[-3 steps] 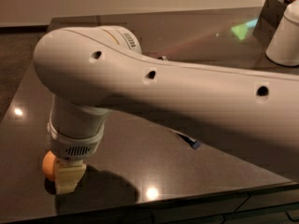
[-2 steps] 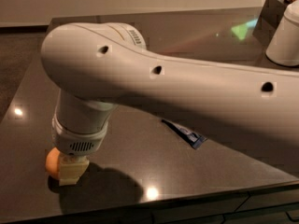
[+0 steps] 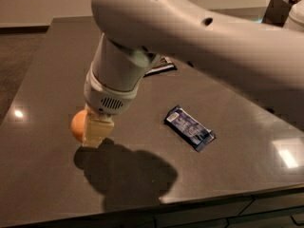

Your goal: Move orange near rxbar chocolate

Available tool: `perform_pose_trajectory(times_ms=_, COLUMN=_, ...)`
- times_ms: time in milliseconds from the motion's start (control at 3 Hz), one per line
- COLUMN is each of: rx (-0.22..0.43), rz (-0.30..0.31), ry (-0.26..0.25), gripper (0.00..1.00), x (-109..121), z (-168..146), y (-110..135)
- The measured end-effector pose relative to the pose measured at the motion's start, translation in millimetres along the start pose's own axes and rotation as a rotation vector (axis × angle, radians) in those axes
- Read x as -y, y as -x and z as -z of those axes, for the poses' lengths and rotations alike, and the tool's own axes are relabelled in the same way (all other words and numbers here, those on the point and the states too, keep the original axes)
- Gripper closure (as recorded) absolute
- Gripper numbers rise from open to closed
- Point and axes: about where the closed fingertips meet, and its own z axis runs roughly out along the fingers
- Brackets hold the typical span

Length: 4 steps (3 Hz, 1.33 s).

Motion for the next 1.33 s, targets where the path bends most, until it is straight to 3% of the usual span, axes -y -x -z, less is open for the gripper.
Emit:
perform_pose_trajectory(times_ms=333, rx=-0.010, rz=-0.124, ry=-0.061, gripper=1.00, x=56.6, z=32.3, y=-50.8)
perform_pose_trajectory(times_ms=1000, rx=-0.064, rz=-0.287, ry=-0.158, gripper=1.00, x=128.6, z=54.3, y=-122.2)
perform_pose_trajectory(times_ms=1333, rx=-0.079, rz=-0.321, ry=-0.180, gripper=1.00, x=144.2, z=58.1, y=-137.0)
